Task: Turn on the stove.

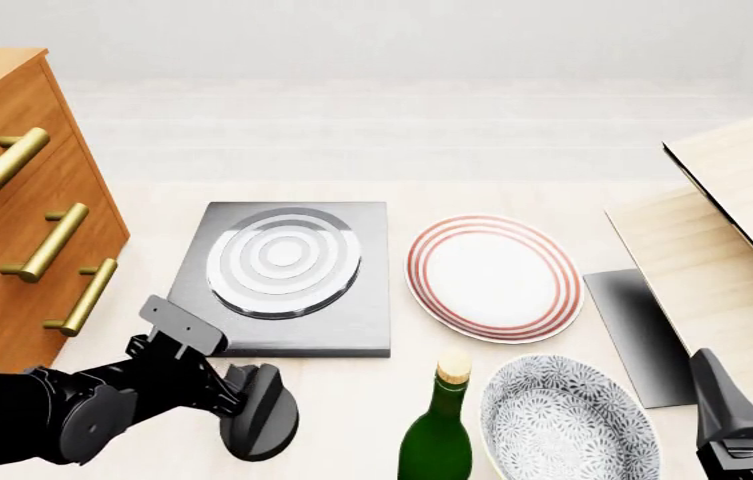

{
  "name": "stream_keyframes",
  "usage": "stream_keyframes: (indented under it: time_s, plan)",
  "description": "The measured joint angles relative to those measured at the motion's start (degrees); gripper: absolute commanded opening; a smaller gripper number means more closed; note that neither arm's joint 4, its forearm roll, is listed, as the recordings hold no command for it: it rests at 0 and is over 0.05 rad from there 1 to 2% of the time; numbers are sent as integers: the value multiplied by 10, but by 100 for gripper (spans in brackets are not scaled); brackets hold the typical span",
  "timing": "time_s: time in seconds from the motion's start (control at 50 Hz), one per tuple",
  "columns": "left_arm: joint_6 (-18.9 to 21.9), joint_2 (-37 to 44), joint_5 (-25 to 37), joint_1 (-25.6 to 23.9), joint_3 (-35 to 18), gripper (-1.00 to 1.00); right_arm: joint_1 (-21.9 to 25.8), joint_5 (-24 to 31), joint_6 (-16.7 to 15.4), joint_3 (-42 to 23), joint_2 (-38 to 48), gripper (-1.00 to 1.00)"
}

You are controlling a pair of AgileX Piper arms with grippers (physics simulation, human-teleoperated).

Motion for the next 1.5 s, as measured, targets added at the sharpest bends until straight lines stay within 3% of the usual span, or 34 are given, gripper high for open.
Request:
stream_keyframes:
  time_s: [0.42,0.72,1.24,1.5]
  plan:
    - [-10,-94,38,-7,49,100,0,0,0,0,0,100]
    - [-16,-220,129,-12,50,100,1,0,0,0,1,100]
    - [-5,-412,287,3,2,100,0,1,1,0,-2,100]
    - [-6,-484,367,-3,-56,100,-1,3,1,0,-3,100]
